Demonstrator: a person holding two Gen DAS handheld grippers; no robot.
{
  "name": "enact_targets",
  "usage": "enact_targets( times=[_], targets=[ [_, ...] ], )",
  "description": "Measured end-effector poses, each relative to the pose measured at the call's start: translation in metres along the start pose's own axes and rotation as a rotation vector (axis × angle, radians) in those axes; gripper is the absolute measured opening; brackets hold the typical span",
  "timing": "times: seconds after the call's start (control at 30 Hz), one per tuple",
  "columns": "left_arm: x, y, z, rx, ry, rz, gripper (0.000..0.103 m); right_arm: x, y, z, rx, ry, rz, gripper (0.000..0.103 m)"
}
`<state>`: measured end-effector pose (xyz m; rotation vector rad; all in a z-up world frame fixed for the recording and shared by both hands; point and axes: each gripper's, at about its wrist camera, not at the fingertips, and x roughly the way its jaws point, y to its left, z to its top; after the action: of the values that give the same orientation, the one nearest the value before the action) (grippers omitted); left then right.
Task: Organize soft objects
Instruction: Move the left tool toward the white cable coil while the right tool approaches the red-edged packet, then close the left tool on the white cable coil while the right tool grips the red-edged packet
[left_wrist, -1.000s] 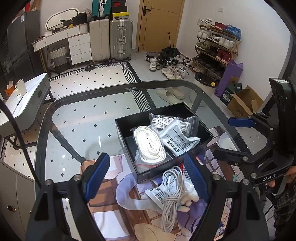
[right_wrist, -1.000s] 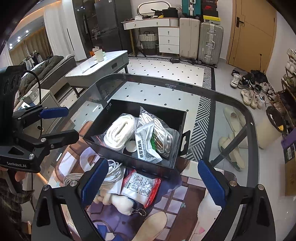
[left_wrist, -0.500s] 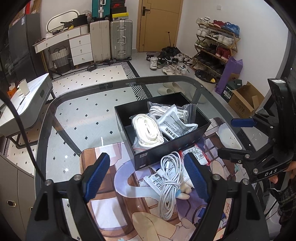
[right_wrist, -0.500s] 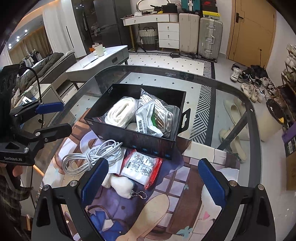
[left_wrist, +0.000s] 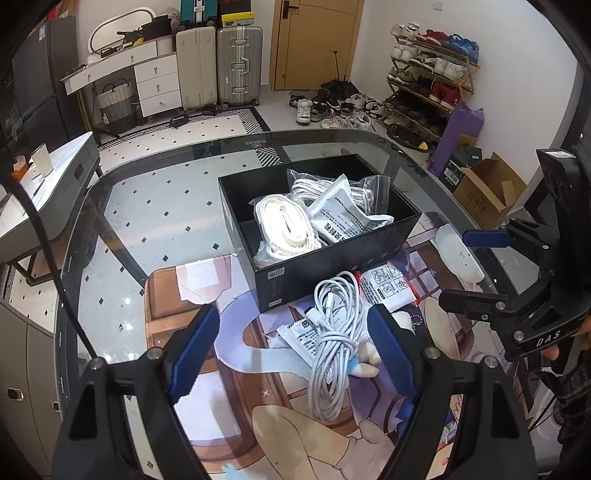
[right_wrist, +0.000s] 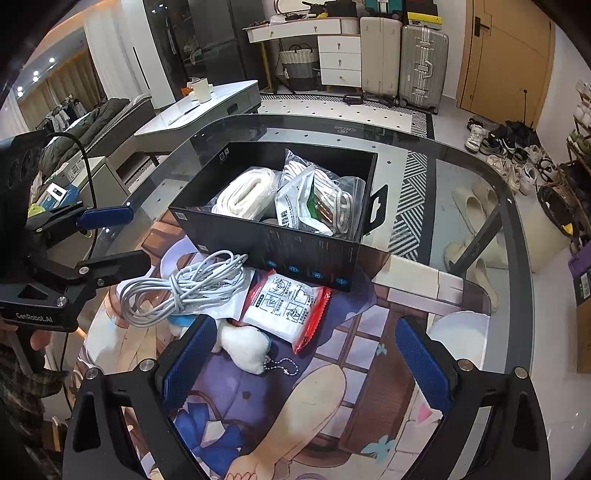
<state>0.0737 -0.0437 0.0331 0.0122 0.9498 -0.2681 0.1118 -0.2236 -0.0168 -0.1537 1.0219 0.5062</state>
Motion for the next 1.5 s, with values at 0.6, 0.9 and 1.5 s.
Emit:
enact_targets(
  times=[0.6,0.9,1.5],
  targets=[
    [0.017,-0.003,-0.018,-0.011,0.046,-0.048,0.083,0.017,0.001,-0.010,0.020,0.042,0.031,0.099],
    [0.026,-0.011,-0.022,0.032,0.063,-0.077,0.083,0.033,-0.008,-0.003,0.092,0.077,0.061,0.098],
    [0.040,-0.021,-0.018,0.117,0.077,-0.114,0.082,0.074,-0.008,0.027,0.197,0.221,0.074,0.084]
  ],
)
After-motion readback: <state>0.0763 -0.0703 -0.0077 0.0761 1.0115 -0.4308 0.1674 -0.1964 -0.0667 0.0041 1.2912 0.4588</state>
